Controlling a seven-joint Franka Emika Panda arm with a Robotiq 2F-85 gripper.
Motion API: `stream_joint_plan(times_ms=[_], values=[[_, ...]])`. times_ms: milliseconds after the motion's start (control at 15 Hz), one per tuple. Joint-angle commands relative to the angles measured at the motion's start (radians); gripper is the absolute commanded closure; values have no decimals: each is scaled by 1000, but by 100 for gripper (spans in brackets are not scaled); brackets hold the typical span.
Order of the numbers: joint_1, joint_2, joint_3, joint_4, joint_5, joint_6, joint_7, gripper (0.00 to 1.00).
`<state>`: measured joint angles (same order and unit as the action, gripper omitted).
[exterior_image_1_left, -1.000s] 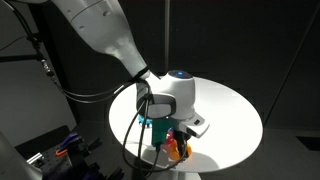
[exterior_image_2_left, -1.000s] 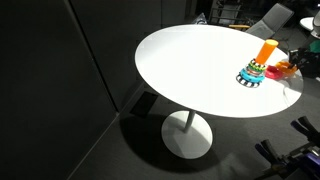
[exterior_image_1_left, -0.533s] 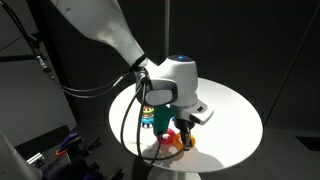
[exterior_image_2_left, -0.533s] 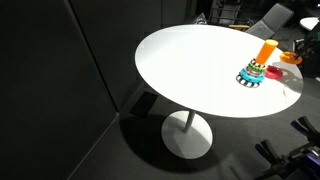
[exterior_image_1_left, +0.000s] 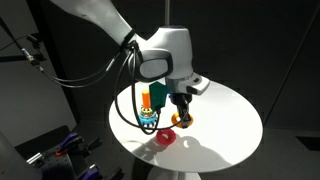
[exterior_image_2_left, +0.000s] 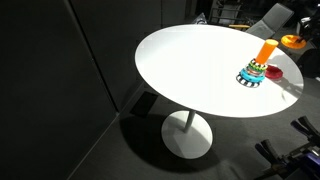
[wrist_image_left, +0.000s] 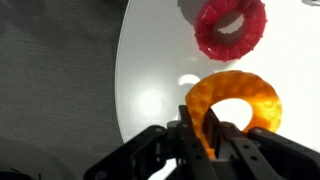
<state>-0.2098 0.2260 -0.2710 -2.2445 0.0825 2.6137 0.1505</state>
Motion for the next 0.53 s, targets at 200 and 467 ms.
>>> stream_joint_plan(times_ms=[200,467], values=[[46,-179,26,-45,-117,-141,41,94],[64,-257,67,-69,-191,-199,54,94]])
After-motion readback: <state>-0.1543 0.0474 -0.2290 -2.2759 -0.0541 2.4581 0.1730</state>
